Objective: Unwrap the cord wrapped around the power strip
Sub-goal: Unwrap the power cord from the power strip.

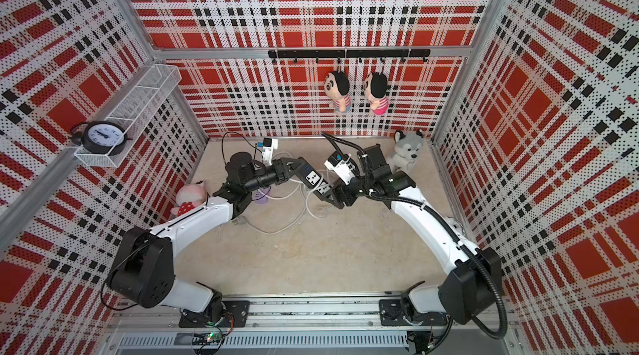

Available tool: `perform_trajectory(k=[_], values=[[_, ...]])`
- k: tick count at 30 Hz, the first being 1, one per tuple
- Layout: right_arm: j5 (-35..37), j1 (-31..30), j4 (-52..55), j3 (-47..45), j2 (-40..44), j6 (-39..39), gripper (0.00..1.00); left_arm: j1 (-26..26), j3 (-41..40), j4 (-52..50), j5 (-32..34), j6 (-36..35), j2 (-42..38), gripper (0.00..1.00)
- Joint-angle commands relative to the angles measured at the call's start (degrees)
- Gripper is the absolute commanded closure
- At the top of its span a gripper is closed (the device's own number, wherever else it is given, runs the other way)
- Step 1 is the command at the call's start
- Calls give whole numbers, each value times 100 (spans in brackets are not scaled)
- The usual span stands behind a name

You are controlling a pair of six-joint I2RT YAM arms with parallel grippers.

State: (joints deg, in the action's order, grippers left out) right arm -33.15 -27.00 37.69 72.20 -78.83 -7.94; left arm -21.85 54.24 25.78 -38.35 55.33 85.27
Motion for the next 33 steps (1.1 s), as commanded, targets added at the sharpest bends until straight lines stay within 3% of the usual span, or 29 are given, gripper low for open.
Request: perform_trajectory(k=[1,8,14,18,20,22,24,27,30,33], values=[[-112,-136,-17,-49,-48,-43,25,-4,36,414,30,154,-62,100],[-69,-228,-383,10,-347,100,32,-58,29,463,25,215,-77,100],[190,-91,177,155,-139,-281,53,53,59,243,21,-127,-195,100],[-372,487,45,-140,352,-170,79,239,78,476,-230,108,-207,100],[-789,838,-248,-438,446,94,80,330,162,512,-366,168,-204,100],[-1132,961,-605,-718,399,359,77,459,236,529,-500,242,-180,100],[-1546,957,-911,-964,300,572,56,587,263,645,-600,390,-143,100],[-1885,913,-1706,-1498,351,1147,34,718,136,1211,-706,858,-74,100],[-1950,608,-2598,-2094,544,1499,29,965,-101,2070,-720,1528,-20,100],[-1688,154,-3195,-2455,592,1439,22,989,-115,2290,-706,1723,7,100]])
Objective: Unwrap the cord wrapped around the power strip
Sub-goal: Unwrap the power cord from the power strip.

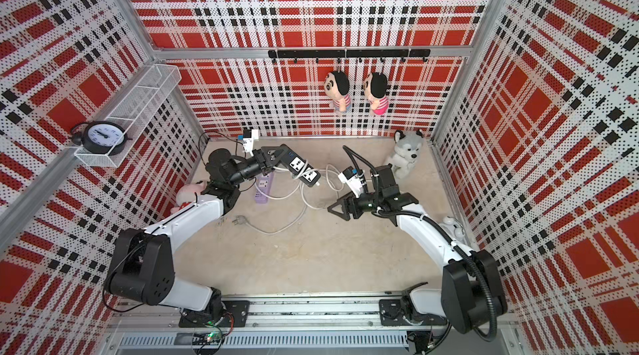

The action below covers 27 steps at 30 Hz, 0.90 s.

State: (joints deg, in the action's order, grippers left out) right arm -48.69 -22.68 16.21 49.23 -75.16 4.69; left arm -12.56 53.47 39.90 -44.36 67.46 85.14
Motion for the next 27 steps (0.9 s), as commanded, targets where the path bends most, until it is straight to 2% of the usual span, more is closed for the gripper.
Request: perform_trajectory(k=[1,6,10,14,18,21,23,24,25,27], values=[[-66,-348,-1508,-343,229,312,21,60,-33,896,-106,543,20,100],[263,-387,-3463,-905,45,857,20,56,-35,906,-134,617,-51,100],[527,-514,-4048,-835,-303,813,20,49,-78,908,-130,646,-120,100],[152,-675,-4543,-752,-714,880,20,59,-101,906,-126,658,-156,100],[51,-799,-5722,-1075,-966,1215,16,43,-131,939,-121,672,-147,100],[166,-889,-5673,-912,-1245,1134,17,25,-140,1005,-123,729,-165,100],[224,-938,-5731,-813,-1427,1137,20,11,-152,1037,-143,762,-195,100],[285,-957,-5805,-789,-1485,1180,26,10,-170,1063,-150,786,-218,100],[329,-966,-5869,-773,-1527,1224,36,14,-196,1074,-156,791,-242,100],[357,-965,-5820,-709,-1575,1225,47,13,-231,1113,-165,823,-287,100]])
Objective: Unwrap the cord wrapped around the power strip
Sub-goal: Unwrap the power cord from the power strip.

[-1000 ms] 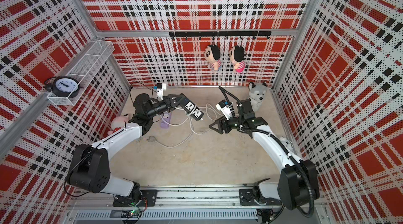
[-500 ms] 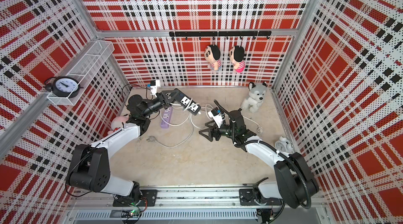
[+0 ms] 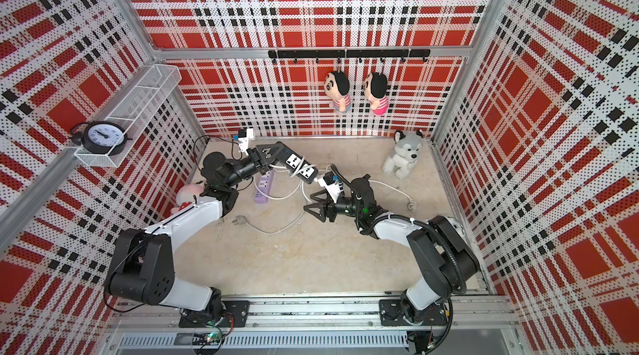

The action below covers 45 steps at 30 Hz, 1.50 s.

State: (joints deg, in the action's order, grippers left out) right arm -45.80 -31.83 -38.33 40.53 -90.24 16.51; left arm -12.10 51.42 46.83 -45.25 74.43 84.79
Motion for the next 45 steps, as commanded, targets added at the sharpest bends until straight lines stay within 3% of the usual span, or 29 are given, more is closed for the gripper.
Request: perform_trajectory(k=[1,3,5,11,14,18,23,26,30,34,38,45], values=[[69,-51,-270,202,-80,1,51,-31,-60,449,-84,138,-261,100],[90,-51,-81,252,-48,-89,60,-31,-105,510,-97,169,-279,100],[192,-42,173,286,41,-253,79,-20,-171,595,-115,226,-288,100],[302,-3,929,489,142,-500,87,45,-391,1178,-180,607,-279,100],[362,126,1001,500,188,-388,100,83,-463,1194,-209,586,-327,100],[412,459,1360,526,608,-389,100,289,-605,830,-271,161,-358,100],[551,746,2539,696,1498,-941,100,551,-703,78,-229,-699,-211,100],[466,747,3255,805,2012,-1307,100,620,-527,-537,137,-1353,-61,100],[160,521,4056,737,2461,-1640,100,553,-211,-490,860,-1576,51,100],[413,257,4290,465,2388,-1662,100,524,352,-126,983,-1183,291,100],[958,274,3826,223,1993,-1327,100,542,764,736,651,-310,443,100],[1587,1045,2840,185,1327,-528,100,679,733,1099,-450,239,-26,100]])
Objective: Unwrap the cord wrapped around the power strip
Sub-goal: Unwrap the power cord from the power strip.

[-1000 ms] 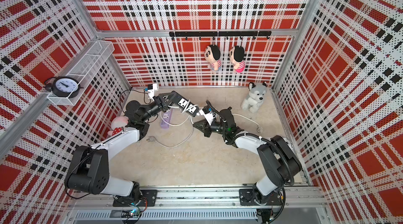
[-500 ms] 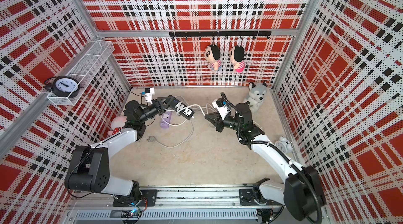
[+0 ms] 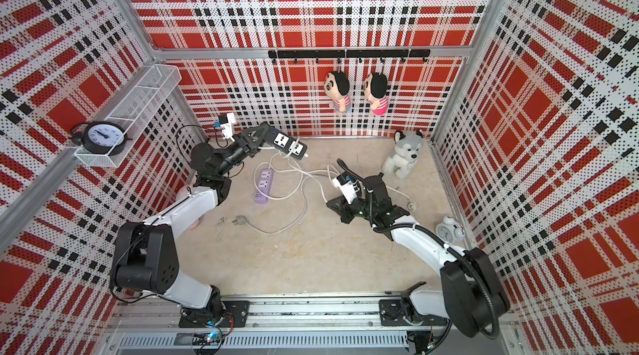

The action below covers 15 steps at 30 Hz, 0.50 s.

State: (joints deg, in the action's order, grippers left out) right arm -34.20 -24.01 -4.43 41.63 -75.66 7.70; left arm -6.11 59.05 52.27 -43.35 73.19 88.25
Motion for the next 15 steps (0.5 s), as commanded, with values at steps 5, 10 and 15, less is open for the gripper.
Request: perform_trajectory(k=[5,10,15], values=[[850,671,-410,471,-358,483,100,455,-736,527,-1172,243,-894,100],[852,1153,-272,584,50,559,100,1068,-1300,-539,-1225,-753,-1279,100],[505,1207,730,860,632,371,100,1325,-1178,-2749,509,-3057,-1476,100]])
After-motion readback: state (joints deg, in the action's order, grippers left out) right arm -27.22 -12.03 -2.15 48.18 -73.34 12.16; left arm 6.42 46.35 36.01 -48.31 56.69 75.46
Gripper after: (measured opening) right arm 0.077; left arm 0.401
